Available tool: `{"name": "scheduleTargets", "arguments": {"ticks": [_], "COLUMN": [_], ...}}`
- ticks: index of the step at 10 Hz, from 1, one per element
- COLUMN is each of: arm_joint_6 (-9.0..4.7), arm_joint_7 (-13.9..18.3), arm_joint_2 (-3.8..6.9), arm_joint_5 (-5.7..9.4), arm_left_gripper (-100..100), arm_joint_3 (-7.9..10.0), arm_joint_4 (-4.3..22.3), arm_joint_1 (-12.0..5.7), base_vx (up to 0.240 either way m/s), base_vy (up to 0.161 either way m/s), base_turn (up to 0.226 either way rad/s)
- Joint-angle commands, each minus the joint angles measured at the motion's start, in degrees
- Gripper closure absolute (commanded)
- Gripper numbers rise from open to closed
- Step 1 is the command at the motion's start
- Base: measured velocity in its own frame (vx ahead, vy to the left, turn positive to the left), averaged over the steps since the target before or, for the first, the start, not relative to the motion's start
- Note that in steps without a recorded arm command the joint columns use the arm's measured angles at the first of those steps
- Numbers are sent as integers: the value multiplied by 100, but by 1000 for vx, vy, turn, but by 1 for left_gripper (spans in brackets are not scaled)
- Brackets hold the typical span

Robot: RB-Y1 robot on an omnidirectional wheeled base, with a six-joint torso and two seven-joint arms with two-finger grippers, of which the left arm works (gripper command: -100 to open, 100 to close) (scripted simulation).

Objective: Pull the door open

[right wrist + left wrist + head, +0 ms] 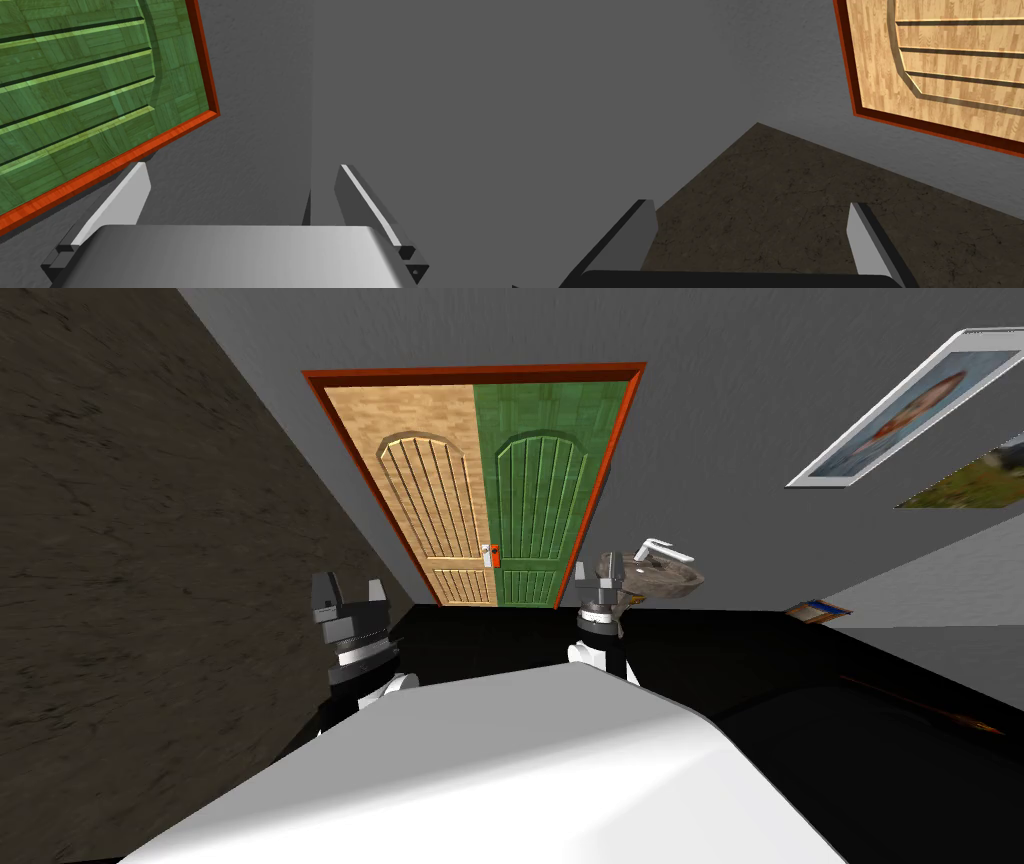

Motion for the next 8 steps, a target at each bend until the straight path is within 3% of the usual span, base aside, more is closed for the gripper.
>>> {"name": "scheduleTargets", "arguments": {"ticks": [1, 8], "arm_joint_6": [36, 186], "arm_joint_7": [34, 172], "arm_joint_2": [57, 248], "arm_joint_5": [-3, -13], "arm_left_gripper": [-100, -100], "arm_joint_3": [-12, -61], "arm_joint_4": [206, 1051], "arm_joint_1": [-118, -606], "base_vx": [68, 113], "base_vy": [-2, -1], "base_turn": [-23, -9]}}
